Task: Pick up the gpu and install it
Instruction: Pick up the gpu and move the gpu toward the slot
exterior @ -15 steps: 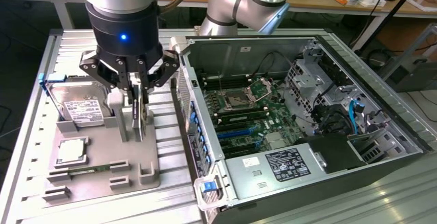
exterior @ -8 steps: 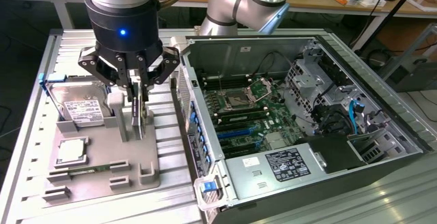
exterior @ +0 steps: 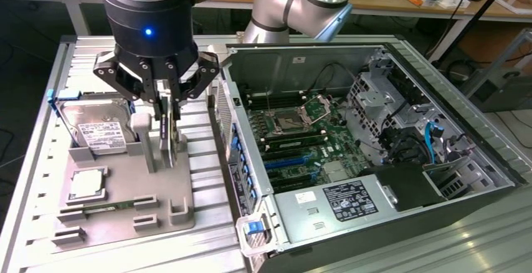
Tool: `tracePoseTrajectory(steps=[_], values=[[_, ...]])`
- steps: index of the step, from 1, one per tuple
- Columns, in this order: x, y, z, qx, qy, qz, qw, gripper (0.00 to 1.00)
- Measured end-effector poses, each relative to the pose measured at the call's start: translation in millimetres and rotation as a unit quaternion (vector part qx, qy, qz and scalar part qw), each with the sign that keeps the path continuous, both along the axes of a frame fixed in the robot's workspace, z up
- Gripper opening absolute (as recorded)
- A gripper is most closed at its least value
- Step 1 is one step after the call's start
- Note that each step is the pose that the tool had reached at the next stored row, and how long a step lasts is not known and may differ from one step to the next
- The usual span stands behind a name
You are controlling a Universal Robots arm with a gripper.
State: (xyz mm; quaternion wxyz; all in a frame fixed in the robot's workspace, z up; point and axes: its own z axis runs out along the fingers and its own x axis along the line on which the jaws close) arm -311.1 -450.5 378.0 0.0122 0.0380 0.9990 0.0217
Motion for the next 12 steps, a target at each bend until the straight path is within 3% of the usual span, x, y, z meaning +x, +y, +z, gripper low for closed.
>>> tracePoseTrajectory(steps=[12], values=[[0.0,0.0,8.5,0.0,0.0,0.0,1.0,0.27]])
